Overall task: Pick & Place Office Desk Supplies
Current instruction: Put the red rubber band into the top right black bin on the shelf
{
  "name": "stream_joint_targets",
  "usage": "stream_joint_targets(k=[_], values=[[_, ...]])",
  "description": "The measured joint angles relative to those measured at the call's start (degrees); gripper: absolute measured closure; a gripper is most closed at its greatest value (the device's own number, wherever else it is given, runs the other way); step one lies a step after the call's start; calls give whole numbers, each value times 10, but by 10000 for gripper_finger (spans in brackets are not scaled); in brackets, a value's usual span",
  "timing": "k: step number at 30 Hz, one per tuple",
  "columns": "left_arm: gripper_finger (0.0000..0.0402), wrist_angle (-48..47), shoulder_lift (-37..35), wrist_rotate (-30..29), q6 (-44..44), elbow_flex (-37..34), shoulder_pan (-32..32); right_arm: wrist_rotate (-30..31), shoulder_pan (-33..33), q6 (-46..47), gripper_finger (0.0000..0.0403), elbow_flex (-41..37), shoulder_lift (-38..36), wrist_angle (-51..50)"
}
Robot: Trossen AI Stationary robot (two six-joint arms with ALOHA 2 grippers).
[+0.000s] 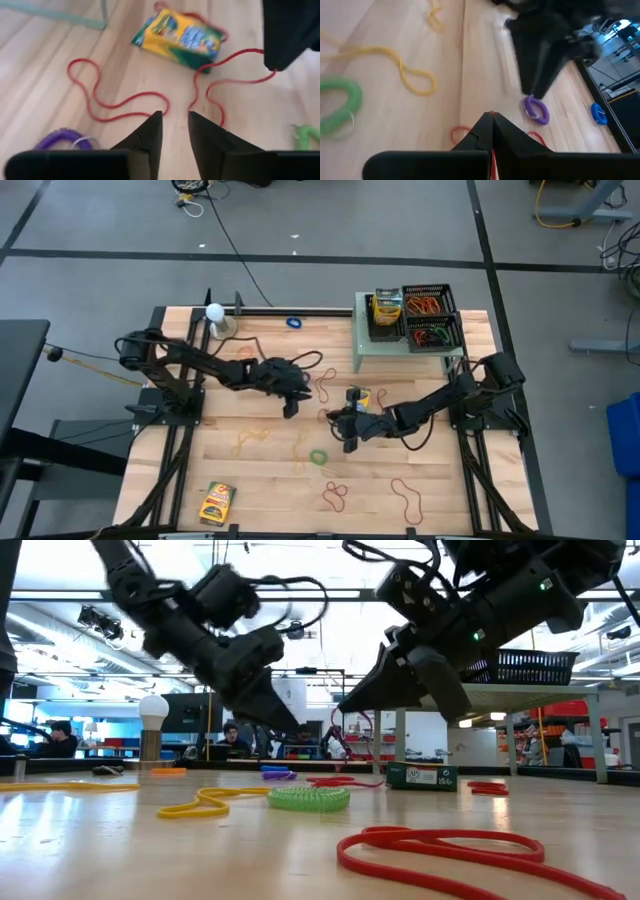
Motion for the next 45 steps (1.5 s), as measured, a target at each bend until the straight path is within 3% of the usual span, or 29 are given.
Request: stream_joint_targets(k=[3, 8, 12, 18, 23, 27, 32, 39, 45], values=[[328, 139, 0, -1, 0, -66, -6, 5, 0, 2, 399, 0, -17, -7], [365, 391, 0, -55, 2, -154, -28, 30, -2, 1, 398, 0, -72, -38], [387, 508, 0, -93, 24, -191, -33, 35, -7, 2, 398, 0, -151, -86], [394, 530, 0, -112, 57, -188, -32, 51, -25, 16, 397, 11, -306, -176], [386, 530, 0, -111, 60, -183, -32, 166, -51, 50, 397, 91, -407, -362], [384, 530, 0, -110, 60, -183, -33, 262, -90, 71, 397, 182, -447, -514], [384, 525, 1, -93, 59, -183, -33, 331, -162, 46, 397, 271, -474, -601], [384, 519, 1, -89, 59, -183, -33, 320, -328, 18, 396, 282, -495, -608], [384, 517, 1, -89, 54, -183, -33, 161, -493, 36, 396, 215, -485, -584]])
